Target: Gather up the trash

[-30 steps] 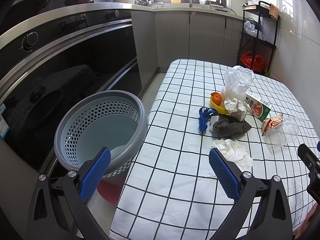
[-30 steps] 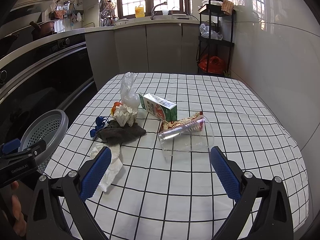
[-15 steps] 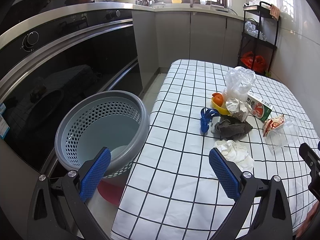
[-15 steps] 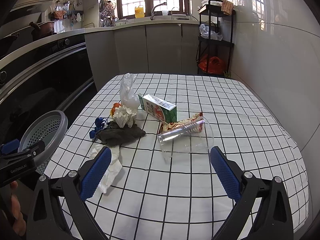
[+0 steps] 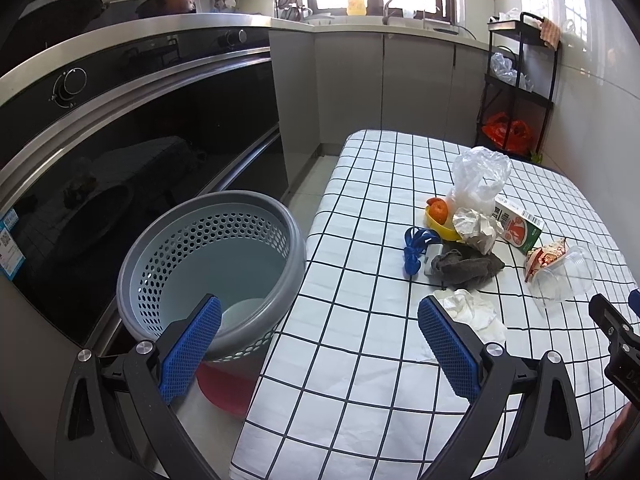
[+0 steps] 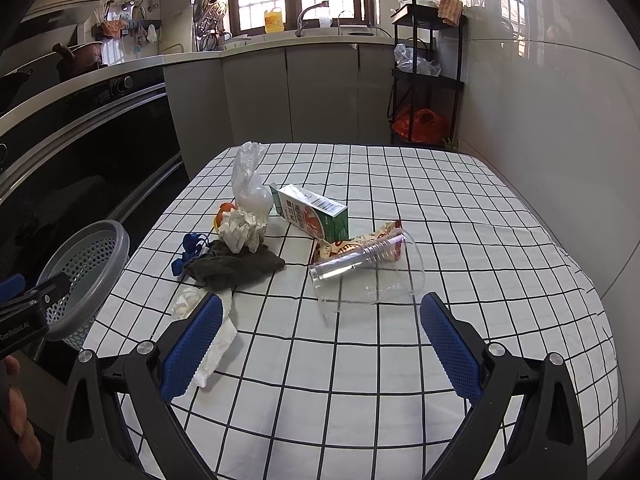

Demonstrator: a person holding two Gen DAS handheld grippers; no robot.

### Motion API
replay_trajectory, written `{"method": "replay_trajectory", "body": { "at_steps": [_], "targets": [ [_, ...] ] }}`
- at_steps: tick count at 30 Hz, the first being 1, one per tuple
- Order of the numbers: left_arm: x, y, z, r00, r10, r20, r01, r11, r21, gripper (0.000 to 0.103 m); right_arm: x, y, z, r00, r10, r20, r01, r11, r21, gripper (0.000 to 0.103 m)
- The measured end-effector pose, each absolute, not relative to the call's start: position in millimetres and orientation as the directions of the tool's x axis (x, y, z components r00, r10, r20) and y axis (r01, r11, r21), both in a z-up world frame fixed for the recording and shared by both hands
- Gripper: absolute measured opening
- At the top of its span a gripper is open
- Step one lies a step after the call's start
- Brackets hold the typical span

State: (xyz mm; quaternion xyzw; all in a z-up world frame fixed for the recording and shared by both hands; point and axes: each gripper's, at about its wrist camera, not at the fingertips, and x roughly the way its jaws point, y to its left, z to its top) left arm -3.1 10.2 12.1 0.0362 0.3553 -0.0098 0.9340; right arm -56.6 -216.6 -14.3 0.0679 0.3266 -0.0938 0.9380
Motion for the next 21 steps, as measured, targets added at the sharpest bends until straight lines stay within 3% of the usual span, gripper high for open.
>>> {"method": "replay_trajectory", "body": {
  "at_steps": [21],
  "targets": [
    [-0.3, 5.3, 6.1, 0.737, 0.009, -0.675, 0.049, 0.997, 0.067, 0.097, -57.2, -214.5, -12.0, 0.776, -0.108, -0.621, 0.201, 0.976, 0.082, 0.095]
  ]
}}
